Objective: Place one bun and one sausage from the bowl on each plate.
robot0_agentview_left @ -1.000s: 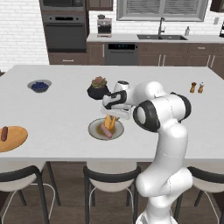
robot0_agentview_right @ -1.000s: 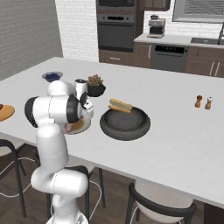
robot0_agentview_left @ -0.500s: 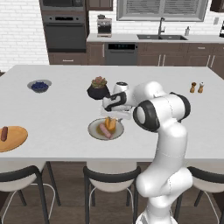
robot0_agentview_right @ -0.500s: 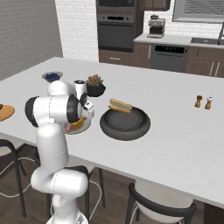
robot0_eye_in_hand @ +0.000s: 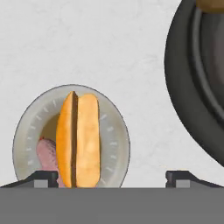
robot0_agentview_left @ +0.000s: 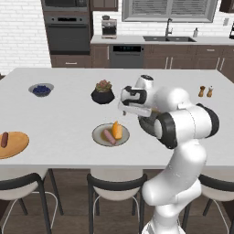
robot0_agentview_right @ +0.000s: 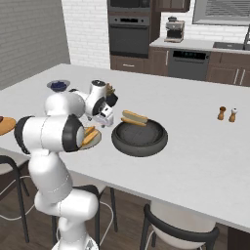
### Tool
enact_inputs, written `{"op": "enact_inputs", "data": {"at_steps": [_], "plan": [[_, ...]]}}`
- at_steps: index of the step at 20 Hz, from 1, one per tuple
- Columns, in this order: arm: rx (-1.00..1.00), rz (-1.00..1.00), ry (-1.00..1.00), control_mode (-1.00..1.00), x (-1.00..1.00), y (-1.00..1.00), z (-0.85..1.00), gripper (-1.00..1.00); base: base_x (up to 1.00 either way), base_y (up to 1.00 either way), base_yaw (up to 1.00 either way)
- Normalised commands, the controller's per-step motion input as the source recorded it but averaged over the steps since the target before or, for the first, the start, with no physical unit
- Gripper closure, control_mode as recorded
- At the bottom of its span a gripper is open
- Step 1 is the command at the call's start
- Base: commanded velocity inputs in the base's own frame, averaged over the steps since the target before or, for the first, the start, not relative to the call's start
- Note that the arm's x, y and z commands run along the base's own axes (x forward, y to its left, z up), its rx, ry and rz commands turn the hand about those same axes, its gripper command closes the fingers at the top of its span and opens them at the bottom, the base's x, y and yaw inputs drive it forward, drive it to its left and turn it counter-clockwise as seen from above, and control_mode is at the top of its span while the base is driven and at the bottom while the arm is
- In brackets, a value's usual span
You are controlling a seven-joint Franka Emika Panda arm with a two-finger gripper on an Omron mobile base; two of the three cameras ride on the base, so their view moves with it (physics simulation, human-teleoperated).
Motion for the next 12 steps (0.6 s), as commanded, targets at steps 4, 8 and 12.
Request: {"op": "enact_inputs", "data": {"at_steps": [4,8,12], "plan": [[0.31,-0.45,-0.15,-1.00,-0.35,-0.77,0.67,-1.00,0.00,0.00,0.00],[0.40,-0.40,-0.15,-1.00,-0.08,-0.91,0.66,-1.00,0.00,0.00,0.00],[0.43,-0.34,-0.10,-1.00,0.00,-1.00,0.44,-1.00,0.00,0.00,0.00]]}}
